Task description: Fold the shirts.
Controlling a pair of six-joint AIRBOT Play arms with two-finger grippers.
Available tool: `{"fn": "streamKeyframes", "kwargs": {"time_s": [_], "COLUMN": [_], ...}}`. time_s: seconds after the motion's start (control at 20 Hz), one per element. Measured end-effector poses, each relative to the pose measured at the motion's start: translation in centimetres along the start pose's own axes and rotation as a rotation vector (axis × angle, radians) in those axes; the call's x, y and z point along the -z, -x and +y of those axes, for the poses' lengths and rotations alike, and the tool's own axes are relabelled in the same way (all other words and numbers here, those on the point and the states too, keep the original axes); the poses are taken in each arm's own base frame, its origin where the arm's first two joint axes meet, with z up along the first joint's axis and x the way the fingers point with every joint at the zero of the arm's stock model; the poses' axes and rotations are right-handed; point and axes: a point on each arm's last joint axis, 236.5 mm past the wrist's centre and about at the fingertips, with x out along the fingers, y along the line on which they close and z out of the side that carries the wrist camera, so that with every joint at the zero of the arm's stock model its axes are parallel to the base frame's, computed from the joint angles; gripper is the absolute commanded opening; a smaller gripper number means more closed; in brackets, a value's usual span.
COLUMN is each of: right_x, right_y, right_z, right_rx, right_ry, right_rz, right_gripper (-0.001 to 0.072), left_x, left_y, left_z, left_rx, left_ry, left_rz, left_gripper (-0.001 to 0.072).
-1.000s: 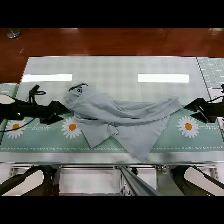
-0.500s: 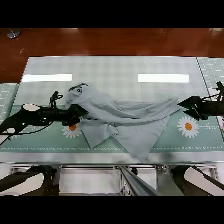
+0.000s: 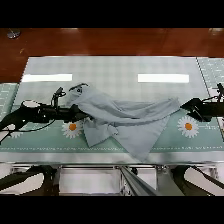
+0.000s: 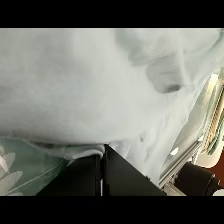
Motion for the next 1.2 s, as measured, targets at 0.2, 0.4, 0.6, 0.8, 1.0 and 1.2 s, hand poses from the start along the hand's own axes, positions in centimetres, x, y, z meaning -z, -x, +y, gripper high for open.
{"fn": "streamKeyframes", "kwargs": {"time_s": [0.2, 0.4, 0.6, 0.8, 1.0, 1.2], "right_x": [-1.0, -2.5, -3.2, -3.8, -4.7, -9.5], "right_y": [-2.0, -4.2, -5.6, -6.3, -5.4, 1.0], "right_z": [0.1, -0.1, 0.1, 0.9, 3.3, 9.2], "right_rx": [0.025, 0.051, 0.041, 0.001, -0.082, -0.163], "right_ry": [-0.004, -0.039, -0.099, -0.087, -0.025, 0.132], "right_rz": [0.051, 0.097, 0.144, 0.143, 0.144, 0.018], "right_gripper": [0.0615, 0.0615, 0.0445, 0.0023, 0.0022, 0.0022], "left_x": [-0.1, -0.1, -0.1, -0.1, -1.3, -7.0], "left_y": [0.2, 0.2, 0.2, 0.2, 0.9, 5.4], "left_z": [-0.3, -0.4, -0.4, -0.5, -1.7, -9.0], "left_rx": [0.011, 0.015, 0.016, 0.017, 0.036, 0.109], "left_ry": [-0.010, -0.013, -0.014, -0.014, -0.045, -0.218], "left_rz": [0.001, 0.003, 0.004, 0.003, -0.017, -0.161], "left_gripper": [0.0019, 0.0019, 0.0019, 0.0019, 0.0018, 0.0018]}}
